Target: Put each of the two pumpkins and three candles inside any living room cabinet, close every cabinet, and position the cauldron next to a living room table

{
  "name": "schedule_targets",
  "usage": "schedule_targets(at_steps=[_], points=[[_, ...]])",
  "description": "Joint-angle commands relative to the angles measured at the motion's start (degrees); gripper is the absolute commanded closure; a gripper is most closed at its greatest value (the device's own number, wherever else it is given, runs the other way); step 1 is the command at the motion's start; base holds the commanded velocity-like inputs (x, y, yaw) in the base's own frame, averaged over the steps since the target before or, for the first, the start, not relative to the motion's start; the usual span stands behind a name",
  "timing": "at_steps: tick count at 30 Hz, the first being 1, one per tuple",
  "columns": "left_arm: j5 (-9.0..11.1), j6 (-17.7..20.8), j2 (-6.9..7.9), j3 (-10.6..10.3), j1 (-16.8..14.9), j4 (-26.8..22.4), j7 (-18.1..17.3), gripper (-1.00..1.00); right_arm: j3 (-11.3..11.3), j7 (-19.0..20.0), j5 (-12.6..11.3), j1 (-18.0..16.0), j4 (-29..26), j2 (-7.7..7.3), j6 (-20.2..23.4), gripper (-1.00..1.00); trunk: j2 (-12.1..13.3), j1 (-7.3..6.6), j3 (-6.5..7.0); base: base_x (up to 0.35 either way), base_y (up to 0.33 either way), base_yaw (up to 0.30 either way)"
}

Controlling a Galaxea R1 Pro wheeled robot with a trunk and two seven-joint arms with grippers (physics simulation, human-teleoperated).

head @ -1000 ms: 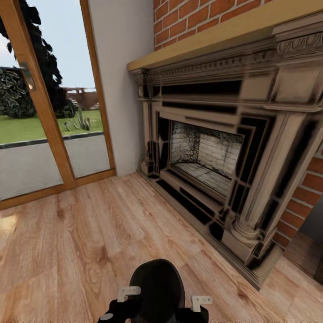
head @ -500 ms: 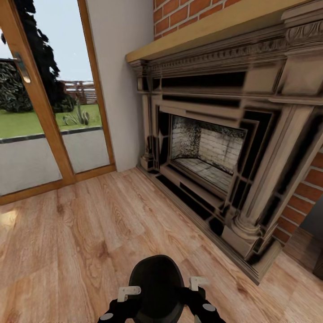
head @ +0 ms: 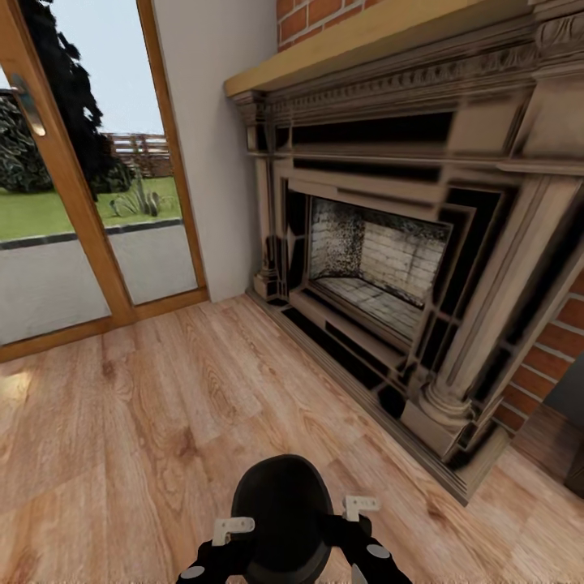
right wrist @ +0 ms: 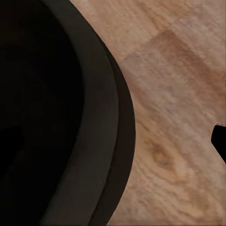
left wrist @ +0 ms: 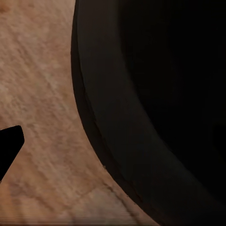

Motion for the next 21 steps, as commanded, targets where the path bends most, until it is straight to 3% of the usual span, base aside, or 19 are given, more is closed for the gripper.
schedule_targets(at_steps=[1,9,21], points=[[0.5,0.1,0.05,-0.4,0.0,0.0,0.3,-1.00,0.5,-0.5,-0.6,0.0,0.0,-0.06,0.0,-1.00,0.0,0.01,-0.28,0.000,0.000,0.000],[0.4,-0.4,0.06,-0.4,0.0,-0.1,0.3,-1.00,0.5,-0.6,-0.6,0.0,0.0,-0.04,-0.2,-1.00,-0.1,0.22,-2.05,0.000,0.000,0.000],[0.3,-0.7,0.06,-0.3,0.0,-0.6,0.3,-1.00,0.5,-0.6,-0.6,0.0,0.5,-0.04,-0.2,-1.00,-0.1,0.22,-2.05,0.000,0.000,0.000]])
